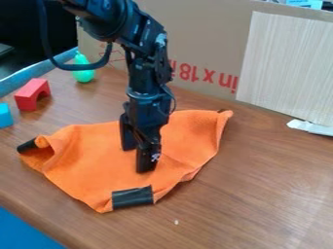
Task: Has not folded or unfolded
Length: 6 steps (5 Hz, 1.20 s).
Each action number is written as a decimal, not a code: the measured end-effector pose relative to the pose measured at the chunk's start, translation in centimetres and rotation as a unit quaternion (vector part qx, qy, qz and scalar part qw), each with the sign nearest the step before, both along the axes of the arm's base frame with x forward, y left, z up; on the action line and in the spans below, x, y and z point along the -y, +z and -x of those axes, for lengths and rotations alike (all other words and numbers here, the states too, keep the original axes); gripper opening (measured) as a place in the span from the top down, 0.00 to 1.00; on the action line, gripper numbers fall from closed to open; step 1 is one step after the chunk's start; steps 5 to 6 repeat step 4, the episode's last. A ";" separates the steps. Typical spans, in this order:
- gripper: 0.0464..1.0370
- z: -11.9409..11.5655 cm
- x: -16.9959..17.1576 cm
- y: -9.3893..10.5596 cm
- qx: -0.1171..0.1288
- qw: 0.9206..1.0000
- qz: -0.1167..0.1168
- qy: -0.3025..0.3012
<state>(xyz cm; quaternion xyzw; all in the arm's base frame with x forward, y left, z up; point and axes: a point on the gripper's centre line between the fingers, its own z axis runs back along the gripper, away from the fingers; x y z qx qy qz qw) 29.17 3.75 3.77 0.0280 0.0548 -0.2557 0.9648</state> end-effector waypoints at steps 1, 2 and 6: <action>0.04 -0.3 0.0 0.3 0.001 1.000 0.005 -0.005; 0.04 -0.9 -0.2 2.2 0.019 1.000 0.021 0.002; 0.04 -1.1 -0.2 10.1 0.103 0.993 0.061 0.004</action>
